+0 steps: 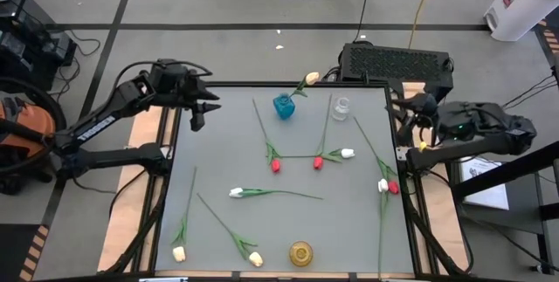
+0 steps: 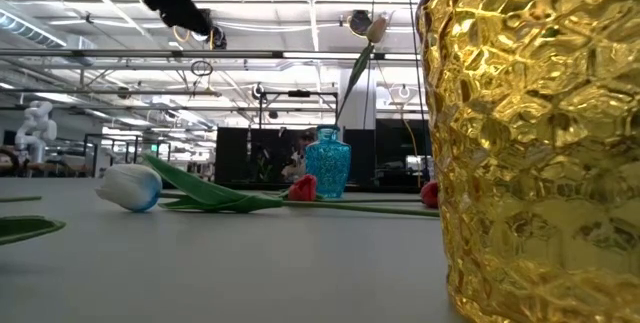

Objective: Sort flowers into vase by color
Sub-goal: Put the right yellow flower into the blue vase

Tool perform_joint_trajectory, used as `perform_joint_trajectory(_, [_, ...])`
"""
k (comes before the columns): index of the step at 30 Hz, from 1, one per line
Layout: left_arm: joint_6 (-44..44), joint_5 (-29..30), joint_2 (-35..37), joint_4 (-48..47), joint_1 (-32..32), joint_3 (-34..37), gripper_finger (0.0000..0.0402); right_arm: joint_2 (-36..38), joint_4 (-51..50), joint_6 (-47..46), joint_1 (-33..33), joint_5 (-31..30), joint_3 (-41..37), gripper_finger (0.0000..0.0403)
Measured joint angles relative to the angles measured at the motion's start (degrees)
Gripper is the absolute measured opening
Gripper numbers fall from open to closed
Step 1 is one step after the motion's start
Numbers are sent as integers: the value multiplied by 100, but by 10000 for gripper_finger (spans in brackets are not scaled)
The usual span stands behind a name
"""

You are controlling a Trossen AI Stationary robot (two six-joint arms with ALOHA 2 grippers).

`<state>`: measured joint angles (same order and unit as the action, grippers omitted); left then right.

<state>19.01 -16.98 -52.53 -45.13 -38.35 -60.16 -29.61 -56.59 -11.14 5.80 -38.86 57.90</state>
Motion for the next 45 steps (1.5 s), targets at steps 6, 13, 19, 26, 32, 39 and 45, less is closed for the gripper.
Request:
perform_joint_trajectory(6, [-389, -3, 526, 785, -122, 759, 130, 526, 1297, 142, -2, 31, -1224, 105])
perform_joint_trajectory(13, [-869, -12, 987, 1517, -122, 1652, 130, 588, 2415, 266, -2, 575, -2040, 105])
perform_joint_trajectory(19, [-1329, -304, 1213, 2238, -122, 2328, 130, 588, 3162, 264, -2, 625, -2621, 105])
perform_joint_trajectory(26, [-1907, -682, 1327, 2579, -45, 2985, 130, 588, 3718, 56, -2, 621, -3203, 105])
perform_joint_trajectory(32, [-2016, -684, 1327, 2088, 55, 3072, 130, 588, 3729, -21, -2, 620, -3286, 105])
perform_joint_trajectory(39, [-1972, -690, 1324, 2014, 53, 3072, 130, 588, 3853, 19, -7, 594, -3286, 105])
perform_joint_trajectory(45, [-1970, -689, 1324, 2018, 51, 3072, 130, 588, 3842, 20, -7, 594, -3286, 105])
